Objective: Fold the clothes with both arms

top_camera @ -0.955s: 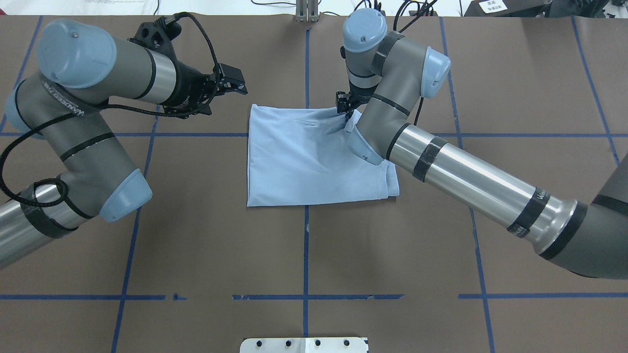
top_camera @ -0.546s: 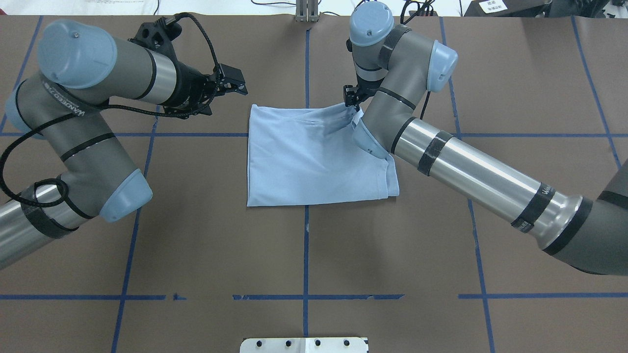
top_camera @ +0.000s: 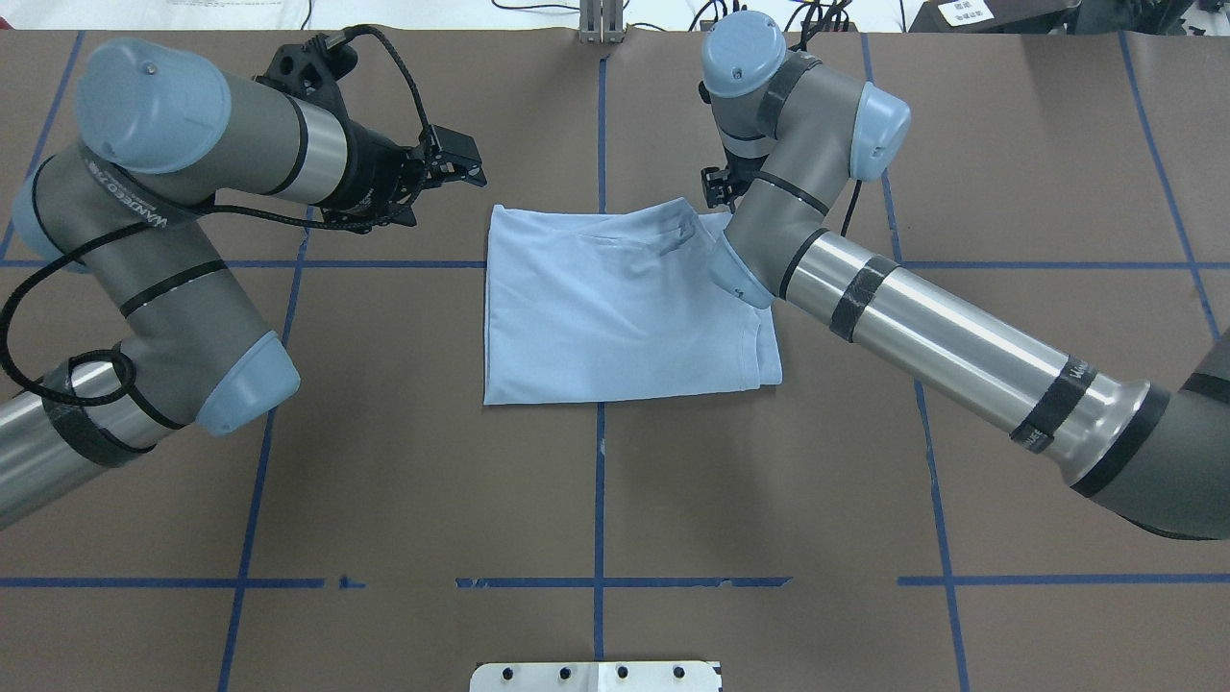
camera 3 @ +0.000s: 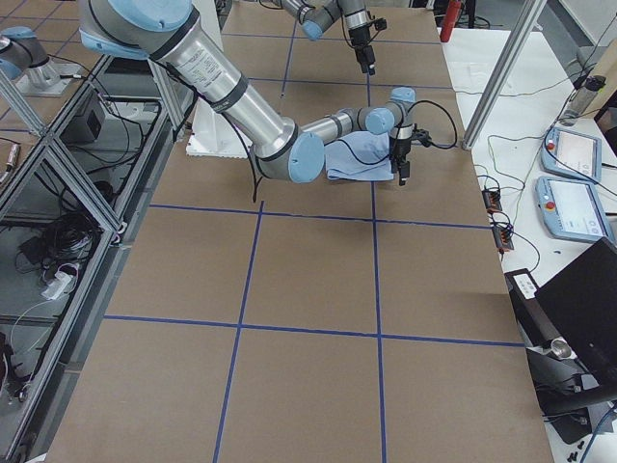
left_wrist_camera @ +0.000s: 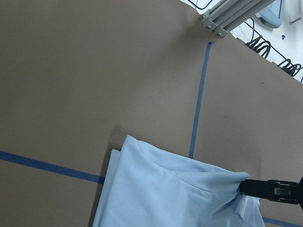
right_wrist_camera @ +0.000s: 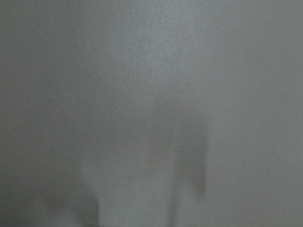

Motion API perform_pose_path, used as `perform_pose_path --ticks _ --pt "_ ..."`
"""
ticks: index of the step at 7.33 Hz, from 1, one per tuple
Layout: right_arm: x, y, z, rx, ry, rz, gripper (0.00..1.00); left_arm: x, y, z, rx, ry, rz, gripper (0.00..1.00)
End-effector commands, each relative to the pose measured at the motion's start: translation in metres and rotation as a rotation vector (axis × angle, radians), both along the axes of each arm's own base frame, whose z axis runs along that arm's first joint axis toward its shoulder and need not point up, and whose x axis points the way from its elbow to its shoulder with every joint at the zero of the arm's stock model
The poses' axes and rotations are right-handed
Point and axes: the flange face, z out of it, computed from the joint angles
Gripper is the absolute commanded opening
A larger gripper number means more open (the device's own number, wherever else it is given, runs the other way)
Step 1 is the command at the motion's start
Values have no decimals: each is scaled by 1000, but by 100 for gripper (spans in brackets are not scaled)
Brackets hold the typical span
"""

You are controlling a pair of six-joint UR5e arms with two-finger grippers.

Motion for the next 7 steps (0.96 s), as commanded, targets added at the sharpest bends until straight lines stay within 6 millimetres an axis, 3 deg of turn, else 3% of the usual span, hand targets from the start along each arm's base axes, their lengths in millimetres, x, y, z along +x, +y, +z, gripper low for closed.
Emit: perform_pose_path --ticks 1,2,3,5,7 --pt "29 -18 -9 12 -20 8 100 -5 4 0 4 3 7 100" --pt "53 -26 -19 -12 -73 12 100 -13 9 -5 4 2 18 100" --pt "97 -18 -10 -26 -138 18 100 -23 23 -1 -32 -41 47 100" --pt "202 19 31 -54 -240 33 100 -55 41 9 36 -196 110 100" --pt "287 60 56 -70 -256 -9 100 -102 7 31 84 -361 126 100"
